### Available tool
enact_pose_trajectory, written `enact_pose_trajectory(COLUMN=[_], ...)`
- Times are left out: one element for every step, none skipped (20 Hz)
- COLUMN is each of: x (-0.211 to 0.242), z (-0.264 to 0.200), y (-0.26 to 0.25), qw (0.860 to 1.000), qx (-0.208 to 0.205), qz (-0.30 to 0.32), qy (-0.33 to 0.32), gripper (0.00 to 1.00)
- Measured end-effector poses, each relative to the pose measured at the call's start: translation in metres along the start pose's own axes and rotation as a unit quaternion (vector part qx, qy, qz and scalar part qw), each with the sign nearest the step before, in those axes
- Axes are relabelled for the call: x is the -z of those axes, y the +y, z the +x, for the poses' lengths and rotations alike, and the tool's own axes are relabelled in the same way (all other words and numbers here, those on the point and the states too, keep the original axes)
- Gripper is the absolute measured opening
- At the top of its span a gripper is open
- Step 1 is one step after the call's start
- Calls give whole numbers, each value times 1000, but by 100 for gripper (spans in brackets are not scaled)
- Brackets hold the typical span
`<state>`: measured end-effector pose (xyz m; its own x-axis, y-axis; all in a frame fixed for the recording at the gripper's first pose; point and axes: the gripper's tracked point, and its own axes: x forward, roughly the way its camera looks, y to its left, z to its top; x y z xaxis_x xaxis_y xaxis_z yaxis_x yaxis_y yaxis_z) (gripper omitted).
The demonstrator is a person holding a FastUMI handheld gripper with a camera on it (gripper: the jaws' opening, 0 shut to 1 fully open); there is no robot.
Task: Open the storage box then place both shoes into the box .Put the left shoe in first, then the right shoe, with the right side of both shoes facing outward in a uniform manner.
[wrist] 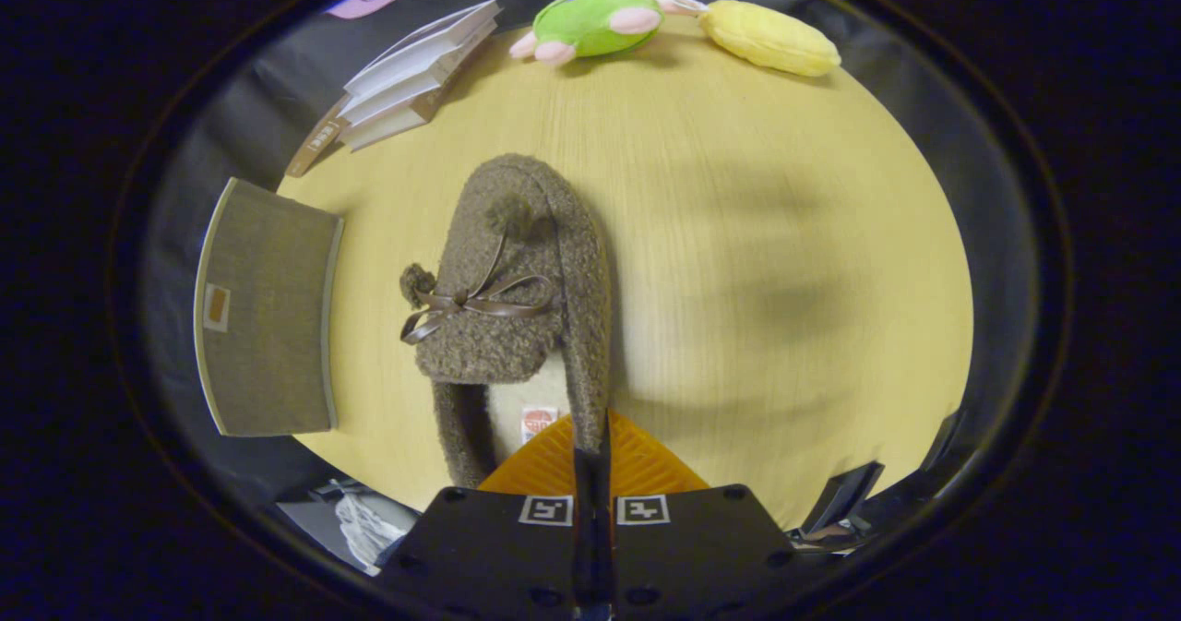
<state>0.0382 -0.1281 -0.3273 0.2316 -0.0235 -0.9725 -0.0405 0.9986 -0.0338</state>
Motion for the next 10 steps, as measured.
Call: enact_pose_trajectory(x=[-1,3,8,9,7,5,3,2,0,0], z=[0,-1,-9,-14,-18,-25,-32,-39,-48,-56], y=[3,5,7,11,16,22,27,33,38,44], qw=[1000,1000,1000,999,998,996,993,991,989,987], qx=[-7,-17,-27,-38,-50,-64,-77,-88,-97,-106], qz=[-2,1,12,29,47,65,82,98,111,120], qy=[-5,-7,-9,-12,-15,-19,-22,-24,-26,-29], gripper=[4,3,3,3,3,3,3,3,3,3])
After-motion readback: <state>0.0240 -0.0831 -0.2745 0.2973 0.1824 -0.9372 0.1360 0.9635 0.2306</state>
